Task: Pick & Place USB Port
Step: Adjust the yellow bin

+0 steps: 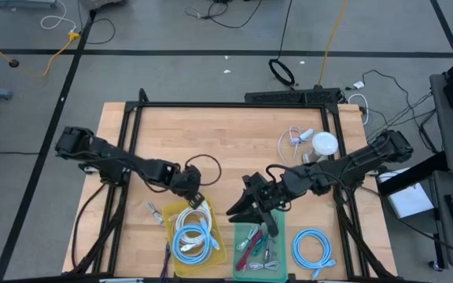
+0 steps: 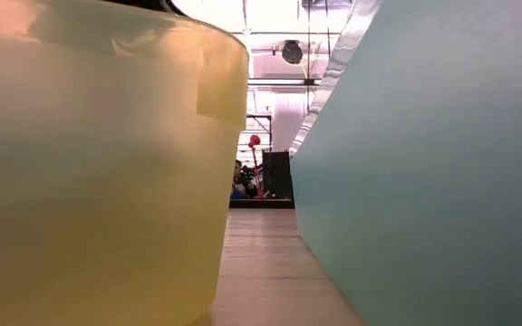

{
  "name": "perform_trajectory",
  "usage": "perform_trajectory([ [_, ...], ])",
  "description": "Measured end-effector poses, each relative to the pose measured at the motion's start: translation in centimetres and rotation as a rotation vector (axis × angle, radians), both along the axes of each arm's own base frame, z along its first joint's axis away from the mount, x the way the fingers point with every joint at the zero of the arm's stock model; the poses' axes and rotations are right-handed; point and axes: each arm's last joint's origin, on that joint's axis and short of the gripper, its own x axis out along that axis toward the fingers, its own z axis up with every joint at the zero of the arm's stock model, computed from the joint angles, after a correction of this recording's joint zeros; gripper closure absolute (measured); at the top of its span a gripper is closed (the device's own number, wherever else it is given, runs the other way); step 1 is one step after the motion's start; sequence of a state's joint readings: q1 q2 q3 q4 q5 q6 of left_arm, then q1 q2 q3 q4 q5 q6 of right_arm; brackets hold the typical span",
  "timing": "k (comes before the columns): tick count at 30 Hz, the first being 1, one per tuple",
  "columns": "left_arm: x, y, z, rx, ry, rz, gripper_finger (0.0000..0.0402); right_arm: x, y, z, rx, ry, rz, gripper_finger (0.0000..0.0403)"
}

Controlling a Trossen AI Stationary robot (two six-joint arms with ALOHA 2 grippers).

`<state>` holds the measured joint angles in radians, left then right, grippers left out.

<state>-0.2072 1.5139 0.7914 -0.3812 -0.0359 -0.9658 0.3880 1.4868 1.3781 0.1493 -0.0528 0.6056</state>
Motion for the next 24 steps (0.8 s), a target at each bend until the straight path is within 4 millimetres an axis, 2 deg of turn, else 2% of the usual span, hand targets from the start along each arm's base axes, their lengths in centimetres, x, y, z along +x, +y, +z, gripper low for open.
perform_trajectory([
  [9,1.3,-2.4,-0.5,-0.065,-0.117,-0.037,0.0401,0.0,0.0,0.0,-0.002,0.003,0.000,0.0309],
  [17,1.7,-2.5,-0.3,-0.070,-0.170,-0.032,0.0401,0.0,0.0,0.0,-0.016,-0.004,-0.005,0.0309],
  [24,2.2,-1.9,-0.1,-0.068,-0.204,-0.031,0.0401,0.0,0.0,0.0,-0.017,-0.004,-0.006,0.0309],
])
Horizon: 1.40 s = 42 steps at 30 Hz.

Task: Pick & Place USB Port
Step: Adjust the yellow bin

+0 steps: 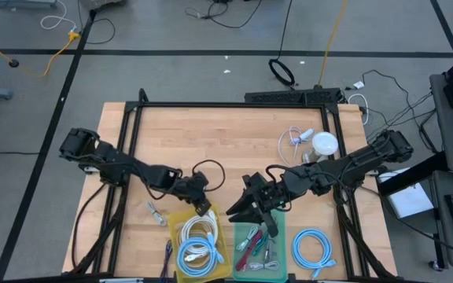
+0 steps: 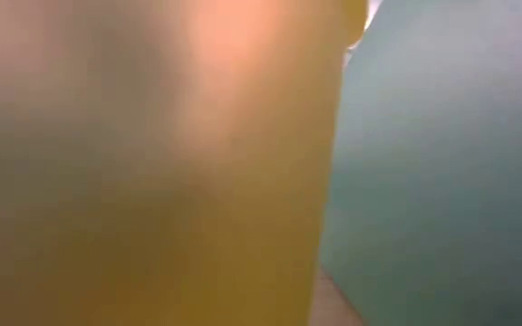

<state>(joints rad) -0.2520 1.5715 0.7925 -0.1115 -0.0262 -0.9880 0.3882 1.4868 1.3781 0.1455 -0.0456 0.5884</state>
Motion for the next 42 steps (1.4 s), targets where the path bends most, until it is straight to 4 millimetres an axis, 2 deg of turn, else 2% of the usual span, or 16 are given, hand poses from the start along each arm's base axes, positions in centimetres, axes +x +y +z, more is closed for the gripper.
perform_trajectory([
  [10,0.5,1.3,0.2,-0.045,-0.017,-0.056,0.0401,0.0,0.0,0.0,0.001,0.000,0.000,0.0309],
  [22,0.5,1.2,0.2,-0.073,-0.010,-0.092,0.0401,0.0,0.0,0.0,-0.002,-0.001,-0.001,0.0310],
  [27,1.1,1.1,-0.3,-0.135,-0.034,-0.133,0.0401,0.0,0.0,0.0,-0.022,-0.010,0.000,0.0310],
  [31,2.5,0.7,-1.3,-0.170,-0.008,-0.172,0.0401,0.0,0.0,-0.1,-0.031,-0.005,0.000,0.0310],
  [34,4.3,0.2,-1.6,-0.153,-0.003,-0.206,0.0401,0.0,0.0,-0.1,-0.035,0.002,0.001,0.0310],
  [38,7.0,-0.2,-1.3,-0.120,-0.020,-0.247,0.0401,0.0,0.0,-0.2,-0.034,0.008,0.000,0.0310],
  [42,8.3,-0.1,0.0,-0.065,0.043,-0.270,0.0401,0.0,0.0,-0.3,-0.019,0.027,0.004,0.0310],
])
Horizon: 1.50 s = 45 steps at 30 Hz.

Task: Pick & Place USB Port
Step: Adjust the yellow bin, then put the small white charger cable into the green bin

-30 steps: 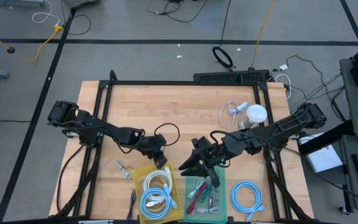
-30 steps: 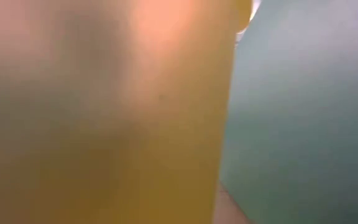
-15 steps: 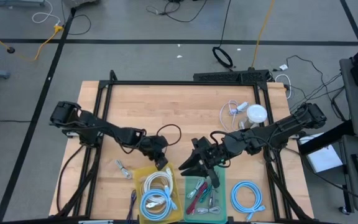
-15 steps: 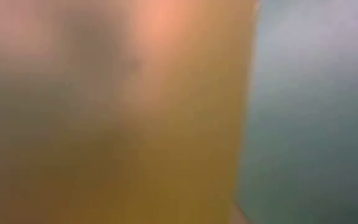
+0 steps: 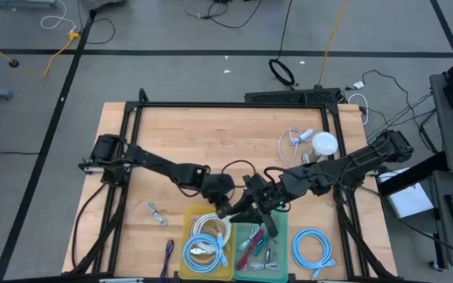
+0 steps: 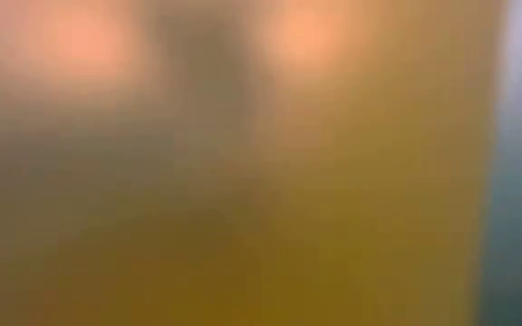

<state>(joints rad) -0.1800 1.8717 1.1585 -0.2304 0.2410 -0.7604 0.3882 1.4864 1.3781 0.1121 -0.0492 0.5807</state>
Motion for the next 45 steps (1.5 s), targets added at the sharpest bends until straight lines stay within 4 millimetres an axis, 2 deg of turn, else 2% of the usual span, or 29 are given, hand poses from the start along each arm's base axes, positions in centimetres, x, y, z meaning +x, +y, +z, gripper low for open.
perform_trajectory([
  [5,-0.2,0.5,1.0,0.067,0.101,-0.040,0.0401,-0.2,0.4,-0.1,0.003,0.018,0.011,0.0310],
  [9,-1.0,0.9,1.9,0.135,0.133,-0.005,0.0401,-0.2,0.5,-0.2,0.001,0.022,0.018,0.0310],
  [18,-0.8,2.7,5.7,0.186,-0.076,0.087,0.0401,-0.3,0.6,-0.2,-0.007,0.018,0.017,0.0310],
  [21,-2.3,3.7,7.4,0.246,-0.050,0.098,0.0401,-0.2,0.5,-0.2,-0.006,0.018,0.016,0.0310],
  [26,-6.9,4.5,11.4,0.315,0.016,0.045,0.0401,-0.3,0.6,-0.2,-0.002,0.025,0.017,0.0310],
  [31,-12.4,2.4,14.8,0.288,0.042,-0.061,0.0401,-0.3,0.6,-0.3,-0.003,0.028,0.018,0.0310],
  [34,-15.5,0.5,15.3,0.298,0.091,-0.086,0.0401,-0.3,0.6,-0.3,-0.005,0.030,0.018,0.0310],
  [38,-18.8,-2.5,14.2,0.287,0.121,-0.072,0.0401,-0.3,0.6,-0.4,-0.013,0.038,0.018,0.0310],
  [45,-23.2,-7.6,10.0,0.224,0.199,-0.093,0.0401,0.0,0.0,-0.4,-0.019,0.040,0.000,0.0310],
])
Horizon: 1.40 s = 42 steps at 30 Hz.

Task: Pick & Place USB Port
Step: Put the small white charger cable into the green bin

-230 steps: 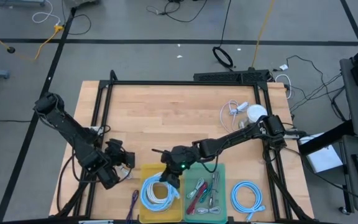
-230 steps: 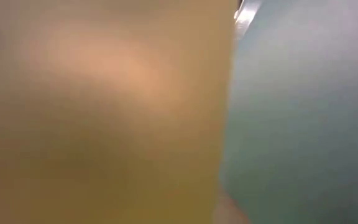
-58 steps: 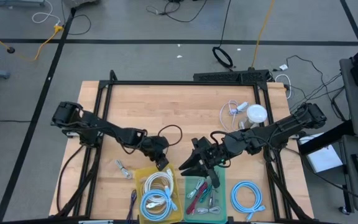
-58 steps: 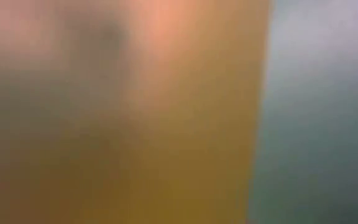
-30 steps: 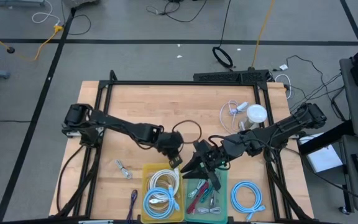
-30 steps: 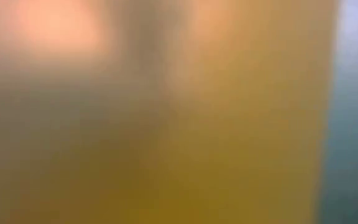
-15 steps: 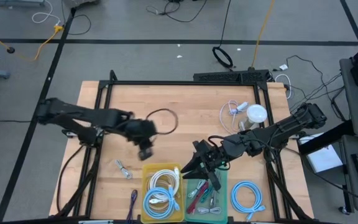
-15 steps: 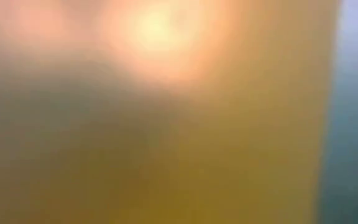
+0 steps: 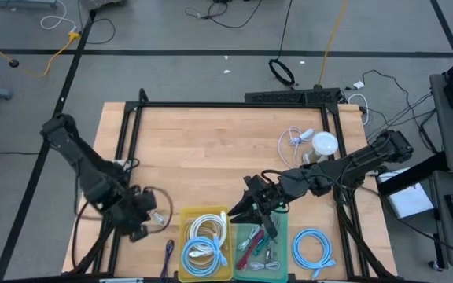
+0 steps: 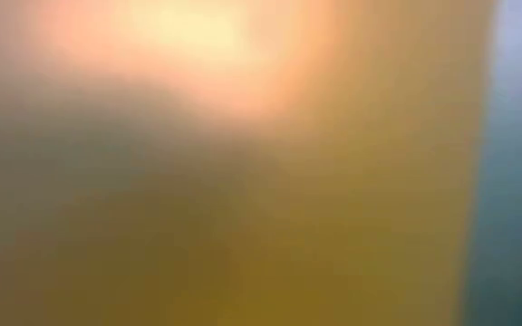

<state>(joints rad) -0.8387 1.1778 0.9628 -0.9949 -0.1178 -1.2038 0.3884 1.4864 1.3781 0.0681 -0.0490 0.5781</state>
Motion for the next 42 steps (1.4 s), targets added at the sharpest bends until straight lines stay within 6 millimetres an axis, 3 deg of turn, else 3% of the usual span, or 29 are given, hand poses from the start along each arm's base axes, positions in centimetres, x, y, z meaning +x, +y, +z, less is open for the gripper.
perform_trajectory([
  [3,-0.7,-0.5,-1.3,0.041,-0.039,-0.004,0.0399,0.1,-0.3,0.0,0.000,0.001,-0.010,0.0310],
  [7,-0.1,-0.2,-2.1,0.070,-0.075,-0.084,0.0372,0.3,-0.7,0.0,0.010,0.006,-0.021,0.0310],
  [18,2.7,1.3,-6.2,0.122,0.112,-0.387,0.0186,0.4,-0.9,0.0,0.020,0.013,-0.028,0.0310],
  [25,3.9,0.8,-9.8,0.156,0.281,-0.511,0.0141,0.3,-0.9,-0.1,0.033,0.021,-0.029,0.0310],
  [28,4.0,0.4,-11.2,0.141,0.362,-0.536,0.0152,0.3,-0.9,-0.1,0.033,0.021,-0.028,0.0310],
  [30,4.0,0.2,-12.0,0.137,0.417,-0.532,0.0180,0.3,-0.9,-0.1,0.034,0.021,-0.028,0.0310],
  [32,4.1,0.0,-12.5,0.134,0.458,-0.507,0.0235,0.3,-0.9,-0.1,0.034,0.021,-0.028,0.0310],
  [35,4.2,0.2,-12.8,0.122,0.500,-0.427,0.0355,0.3,-0.8,-0.1,0.038,0.023,-0.027,0.0310],
  [36,4.3,0.3,-12.8,0.114,0.508,-0.381,0.0371,0.3,-0.8,-0.1,0.041,0.024,-0.028,0.0310],
  [39,4.4,1.1,-12.0,0.094,0.499,-0.195,0.0373,0.3,-0.8,-0.1,0.041,0.026,-0.027,0.0310],
  [42,4.8,2.2,-9.6,0.049,0.365,0.022,0.0373,0.3,-0.8,-0.1,0.039,0.029,-0.027,0.0310],
])
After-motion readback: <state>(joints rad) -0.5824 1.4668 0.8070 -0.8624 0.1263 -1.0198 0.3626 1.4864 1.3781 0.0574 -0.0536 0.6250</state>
